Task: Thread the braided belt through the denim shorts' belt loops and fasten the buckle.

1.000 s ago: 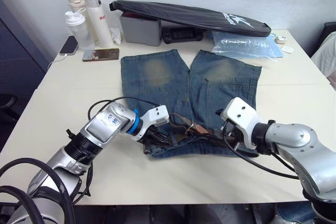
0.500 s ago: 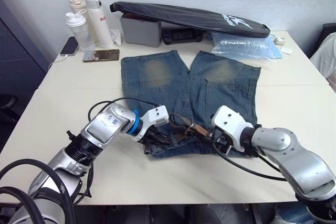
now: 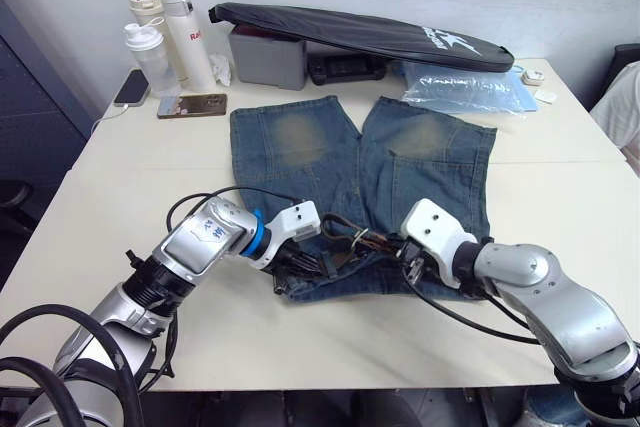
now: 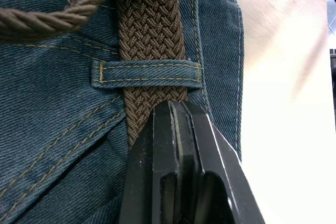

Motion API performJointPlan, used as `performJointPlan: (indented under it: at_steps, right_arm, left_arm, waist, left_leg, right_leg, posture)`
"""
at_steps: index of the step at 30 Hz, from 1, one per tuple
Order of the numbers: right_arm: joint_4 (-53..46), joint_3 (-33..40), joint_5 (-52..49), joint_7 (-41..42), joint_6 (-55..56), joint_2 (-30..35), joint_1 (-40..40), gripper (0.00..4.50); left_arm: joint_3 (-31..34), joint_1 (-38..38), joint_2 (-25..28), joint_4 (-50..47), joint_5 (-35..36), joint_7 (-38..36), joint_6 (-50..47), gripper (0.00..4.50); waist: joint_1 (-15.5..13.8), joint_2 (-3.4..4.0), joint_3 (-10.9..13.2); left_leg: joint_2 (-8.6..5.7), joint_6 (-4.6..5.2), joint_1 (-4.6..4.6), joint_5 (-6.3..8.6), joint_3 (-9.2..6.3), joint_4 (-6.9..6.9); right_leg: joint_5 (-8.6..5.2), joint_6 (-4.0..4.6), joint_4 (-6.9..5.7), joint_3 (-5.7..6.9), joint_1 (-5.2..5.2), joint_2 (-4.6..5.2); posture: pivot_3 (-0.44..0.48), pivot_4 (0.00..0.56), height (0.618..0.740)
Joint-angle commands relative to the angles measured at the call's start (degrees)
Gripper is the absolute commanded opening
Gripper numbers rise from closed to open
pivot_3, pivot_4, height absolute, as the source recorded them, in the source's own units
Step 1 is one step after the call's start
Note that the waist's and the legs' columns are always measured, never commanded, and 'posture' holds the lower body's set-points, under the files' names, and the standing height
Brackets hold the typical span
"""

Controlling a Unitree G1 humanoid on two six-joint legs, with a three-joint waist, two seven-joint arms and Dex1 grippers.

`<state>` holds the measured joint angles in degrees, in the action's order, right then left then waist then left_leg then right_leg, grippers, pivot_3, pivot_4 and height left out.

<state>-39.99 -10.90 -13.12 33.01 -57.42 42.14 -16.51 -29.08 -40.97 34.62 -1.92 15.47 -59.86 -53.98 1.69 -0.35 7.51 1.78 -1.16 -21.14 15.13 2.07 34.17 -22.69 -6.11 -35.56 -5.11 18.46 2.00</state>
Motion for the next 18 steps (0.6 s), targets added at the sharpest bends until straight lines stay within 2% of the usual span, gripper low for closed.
performJointPlan:
  at_steps: [1,3,5,7,9,14,18]
  right_arm:
    - [-1.3,3.2,0.4,-0.1,1.3,1.5,-0.6,0.02]
    - [-1.4,3.4,1.9,0.5,3.3,4.1,-0.8,0.02]
    - [-0.8,2.8,6.3,2.1,9.7,10.5,0.5,0.02]
    - [1.1,3.7,11.7,3.7,19.5,18.3,5.0,0.02]
    - [2.4,6.2,13.5,4.3,25.9,21.4,8.6,0.02]
    - [5.8,15.7,15.5,5.6,39.2,23.1,17.5,0.02]
    - [9.1,24.4,17.7,6.8,50.9,21.3,28.9,0.02]
  left_arm:
    - [-1.4,2.0,1.3,1.3,-1.9,0.4,-0.8,0.0]
    - [-1.5,2.2,1.4,1.5,-2.1,0.6,-0.6,0.0]
    - [-1.5,2.5,1.7,1.7,-2.4,0.7,-0.4,0.0]
    - [-2.3,2.7,2.7,1.8,-3.6,0.6,0.8,0.0]
    - [-2.9,2.5,3.8,2.2,-4.9,0.7,2.1,0.0]
    - [-3.6,1.6,6.0,4.1,-7.1,0.2,4.9,0.0]
    - [-4.1,2.1,7.4,5.3,-8.0,-0.9,6.5,0.0]
  waist:
    - [0.0,0.0,0.0]
    - [0.0,0.01,0.0]
    - [-0.1,0.01,0.0]
    - [-0.1,-0.01,0.0]
    - [0.0,-0.1,0.0]
    - [0.3,-0.19,0.1]
    - [0.2,-0.27,0.1]
  left_leg:
    - [0.0,0.0,0.0,0.0,0.0,0.0]
    - [-0.01,0.01,-0.01,0.01,0.0,0.0]
    - [-0.02,0.04,-0.01,0.02,0.0,-0.01]
    - [-0.04,0.08,0.0,0.05,0.0,-0.04]
    - [-0.05,0.09,-0.01,0.05,0.01,-0.08]
    - [0.04,0.07,0.1,0.04,0.04,-0.1]
    - [0.15,0.06,0.14,0.04,0.03,-0.1]
  right_leg:
    - [0.0,0.0,0.0,0.0,0.0,0.01]
    - [0.0,0.0,0.01,0.0,0.0,0.02]
    - [0.0,0.0,0.03,0.02,0.0,0.06]
    - [-0.01,0.01,0.09,0.04,-0.01,0.08]
    - [-0.01,0.01,0.19,0.05,-0.02,0.07]
    - [-0.01,0.01,0.2,-0.23,-0.07,-0.19]
    - [-0.01,0.02,0.18,-0.31,-0.07,-0.37]
  posture:
    - [0.0,0.15,0.74]
    - [0.0,0.15,0.74]
    - [0.0,0.15,0.74]
    - [0.0,0.15,0.74]
    - [0.0,0.15,0.74]
    - [0.0,0.15,0.74]
    - [0.0,0.15,0.74]
